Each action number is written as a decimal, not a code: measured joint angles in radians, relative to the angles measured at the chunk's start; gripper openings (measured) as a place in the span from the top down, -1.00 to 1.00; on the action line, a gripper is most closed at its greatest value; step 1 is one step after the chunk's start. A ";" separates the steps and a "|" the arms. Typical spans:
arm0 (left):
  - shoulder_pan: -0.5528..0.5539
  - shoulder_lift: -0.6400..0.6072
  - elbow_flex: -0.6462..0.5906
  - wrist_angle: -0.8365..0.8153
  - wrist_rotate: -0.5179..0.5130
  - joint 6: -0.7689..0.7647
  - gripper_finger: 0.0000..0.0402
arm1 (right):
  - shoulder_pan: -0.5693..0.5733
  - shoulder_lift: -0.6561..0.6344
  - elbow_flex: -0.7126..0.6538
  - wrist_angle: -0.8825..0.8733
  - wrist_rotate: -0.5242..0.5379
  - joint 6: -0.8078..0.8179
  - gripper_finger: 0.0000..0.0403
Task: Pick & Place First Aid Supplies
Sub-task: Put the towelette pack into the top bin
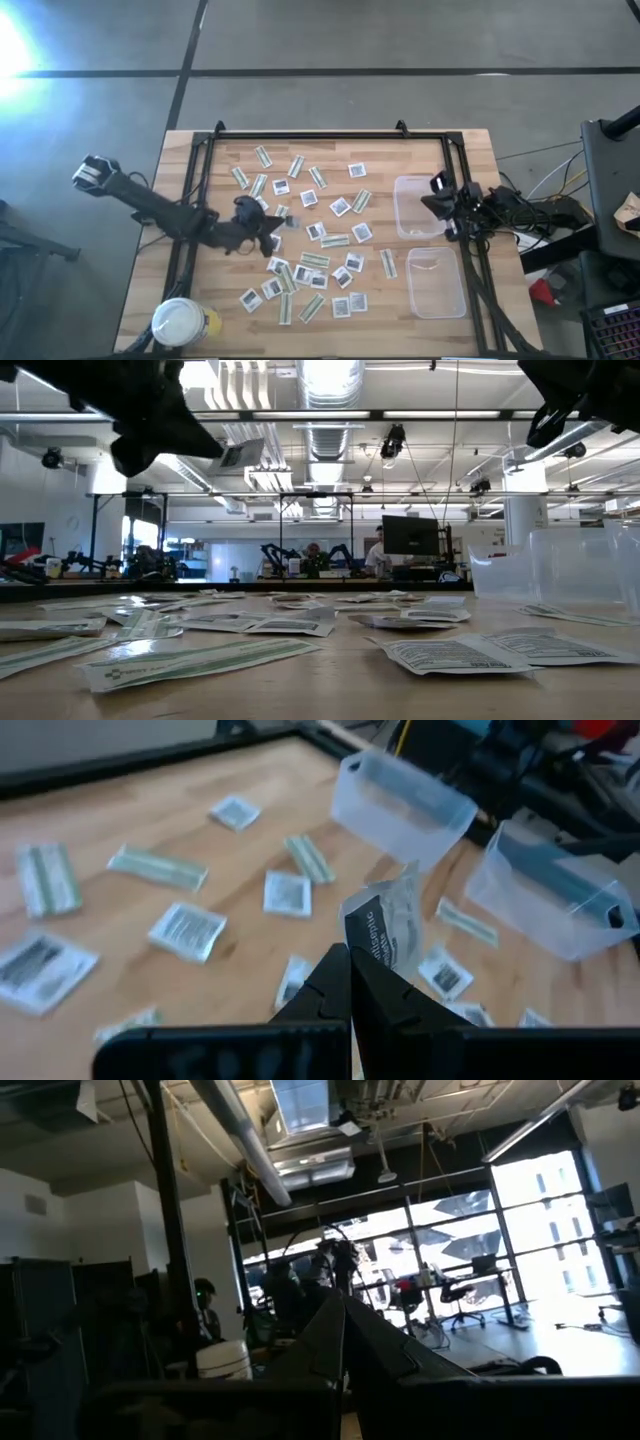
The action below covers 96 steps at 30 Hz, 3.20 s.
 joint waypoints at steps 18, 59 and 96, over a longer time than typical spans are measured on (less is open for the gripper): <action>0.171 0.117 0.000 0.365 0.104 0.351 1.00 | 0.000 0.513 0.184 0.189 0.008 -0.015 0.96; 0.230 0.136 0.014 0.444 0.216 0.515 1.00 | 0.001 1.356 1.004 -0.655 0.140 -0.301 0.17; 0.230 0.137 0.000 0.504 0.216 0.585 1.00 | -0.014 1.472 1.143 -0.589 0.166 -0.146 0.83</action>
